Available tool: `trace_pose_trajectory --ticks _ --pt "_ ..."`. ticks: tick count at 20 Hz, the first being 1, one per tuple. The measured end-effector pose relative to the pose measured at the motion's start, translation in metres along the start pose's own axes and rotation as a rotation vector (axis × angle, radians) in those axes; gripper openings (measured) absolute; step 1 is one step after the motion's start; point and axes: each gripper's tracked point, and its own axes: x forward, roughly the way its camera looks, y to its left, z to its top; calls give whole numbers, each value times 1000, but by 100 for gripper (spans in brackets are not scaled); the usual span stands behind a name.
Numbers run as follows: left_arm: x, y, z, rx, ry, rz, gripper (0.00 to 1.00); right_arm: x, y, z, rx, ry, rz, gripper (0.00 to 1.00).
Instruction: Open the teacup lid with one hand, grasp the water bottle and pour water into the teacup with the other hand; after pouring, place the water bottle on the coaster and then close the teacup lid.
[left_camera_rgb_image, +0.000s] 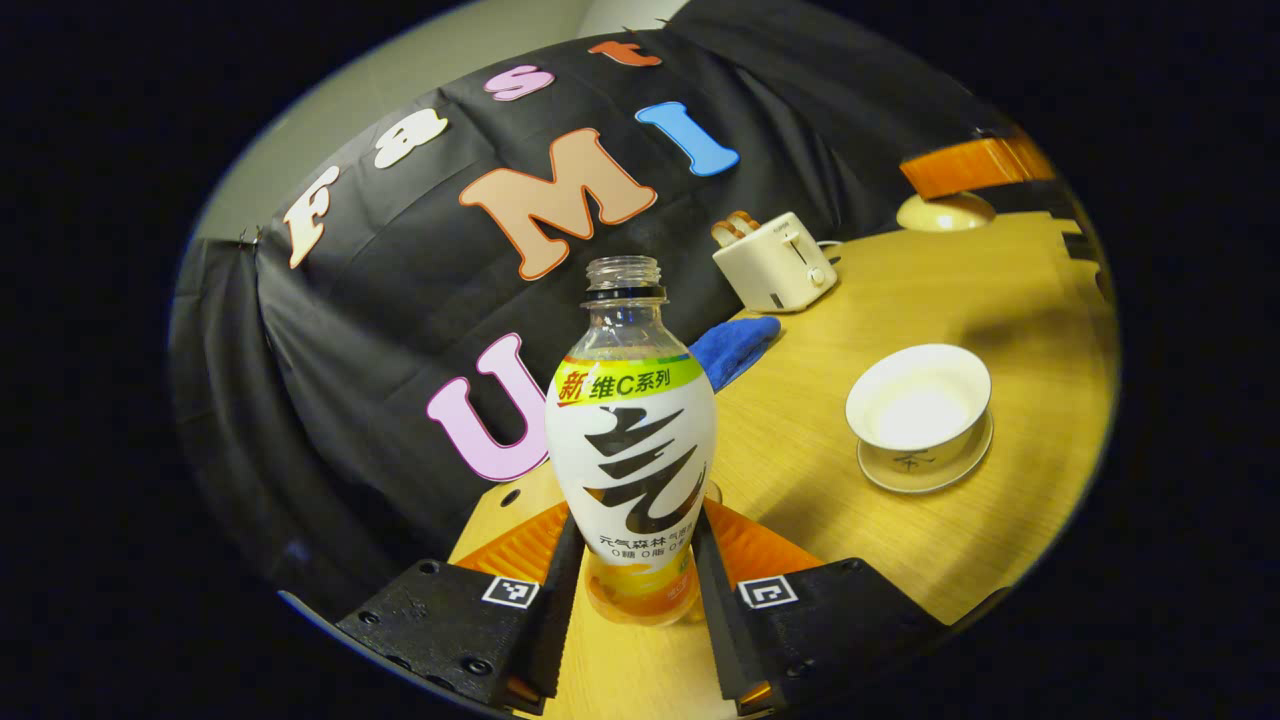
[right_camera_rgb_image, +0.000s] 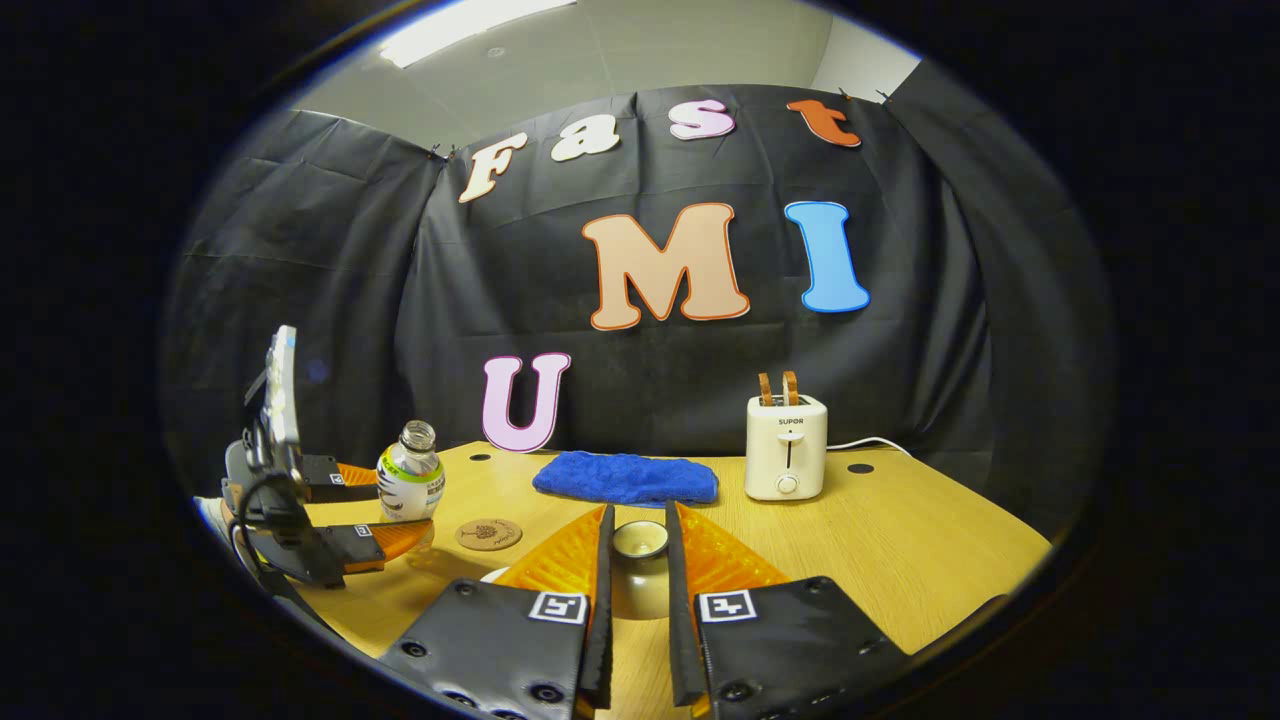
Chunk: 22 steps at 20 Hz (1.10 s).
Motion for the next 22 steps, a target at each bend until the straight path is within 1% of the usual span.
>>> trace_pose_trajectory --ticks 4,5,6,8,9,10,11,13,15,16,17,18,22 --pt "7 1 0 176 6 33 57 0 -3 0 4 -1 -5 27" --pt "8 0 -1 214 8 37 57 0 -4 1 5 -3 -9 29" --pt "10 -2 -1 247 10 39 57 0 -5 0 6 -1 -11 27" --pt "12 -7 -3 310 15 35 57 0 -8 0 10 -2 -15 27" --pt "12 -10 -3 346 16 33 57 0 -10 1 11 -4 -17 29" --pt "7 -11 -6 383 13 29 57 0 -10 2 12 -5 -17 27" --pt "5 -14 -6 419 13 24 55 -1 -11 2 16 -4 -17 27" --pt "4 -17 -4 464 2 17 56 0 -11 1 22 -2 -14 27" --pt "5 -17 -5 496 4 12 55 -1 -11 1 21 -2 -13 27" --pt "7 -16 -3 514 -1 12 56 -1 -10 2 22 -2 -11 29" --pt "7 -15 -3 537 6 14 56 0 -10 2 23 -3 -10 29" --pt "6 -12 -4 562 4 15 56 0 -10 2 23 -3 -9 27" --pt "7 -6 3 693 -7 21 56 -1 -12 1 24 -1 -13 27"
